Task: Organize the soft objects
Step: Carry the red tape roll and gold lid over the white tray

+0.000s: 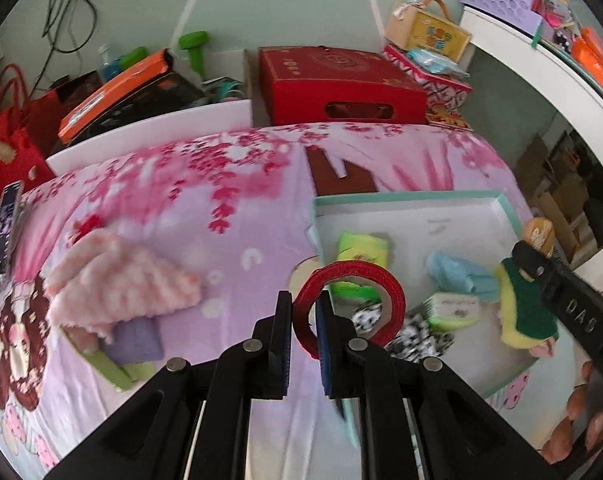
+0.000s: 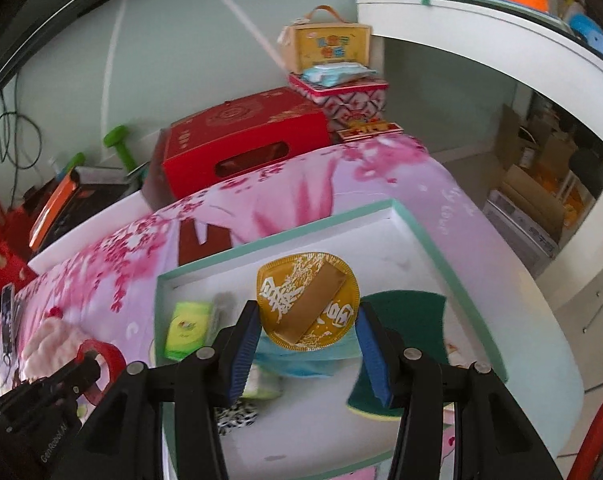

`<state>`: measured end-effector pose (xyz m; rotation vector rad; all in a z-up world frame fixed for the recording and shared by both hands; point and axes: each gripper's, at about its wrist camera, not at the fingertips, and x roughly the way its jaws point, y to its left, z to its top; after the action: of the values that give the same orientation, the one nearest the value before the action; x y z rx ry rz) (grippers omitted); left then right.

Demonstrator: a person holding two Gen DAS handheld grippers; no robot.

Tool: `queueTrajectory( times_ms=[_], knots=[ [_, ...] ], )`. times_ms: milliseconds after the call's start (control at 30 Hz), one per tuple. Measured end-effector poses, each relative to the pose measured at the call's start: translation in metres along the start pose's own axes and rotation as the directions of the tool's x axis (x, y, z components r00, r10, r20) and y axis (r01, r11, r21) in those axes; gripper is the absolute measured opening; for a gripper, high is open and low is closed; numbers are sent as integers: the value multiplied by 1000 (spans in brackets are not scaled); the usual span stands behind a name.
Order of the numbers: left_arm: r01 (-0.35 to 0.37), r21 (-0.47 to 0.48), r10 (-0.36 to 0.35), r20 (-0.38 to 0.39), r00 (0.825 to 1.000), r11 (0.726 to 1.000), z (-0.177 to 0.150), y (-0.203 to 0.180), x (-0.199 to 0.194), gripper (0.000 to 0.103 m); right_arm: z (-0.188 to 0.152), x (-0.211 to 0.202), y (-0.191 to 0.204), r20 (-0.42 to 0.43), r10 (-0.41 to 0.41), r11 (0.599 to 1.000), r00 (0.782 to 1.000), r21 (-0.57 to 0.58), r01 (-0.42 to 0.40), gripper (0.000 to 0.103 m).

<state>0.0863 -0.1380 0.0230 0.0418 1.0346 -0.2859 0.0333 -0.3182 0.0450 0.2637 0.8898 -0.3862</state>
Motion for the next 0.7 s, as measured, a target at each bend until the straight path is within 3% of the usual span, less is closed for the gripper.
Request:
queueTrajectory(
  times_ms=[200, 600, 700],
  knots=[
    [71, 4, -71, -7, 997, 997, 18, -25, 20, 12, 2, 11, -13, -16, -17, 1000, 1000, 19, 18, 51],
    [97, 46, -96, -21, 995, 994, 20, -57, 53, 12, 2, 22, -31, -43, -63, 996, 997, 56, 66, 52],
    [110, 25, -109, -37, 993, 994, 20, -54, 54, 18, 2, 22, -30, -44, -63, 996, 997, 58, 66, 52]
  ],
)
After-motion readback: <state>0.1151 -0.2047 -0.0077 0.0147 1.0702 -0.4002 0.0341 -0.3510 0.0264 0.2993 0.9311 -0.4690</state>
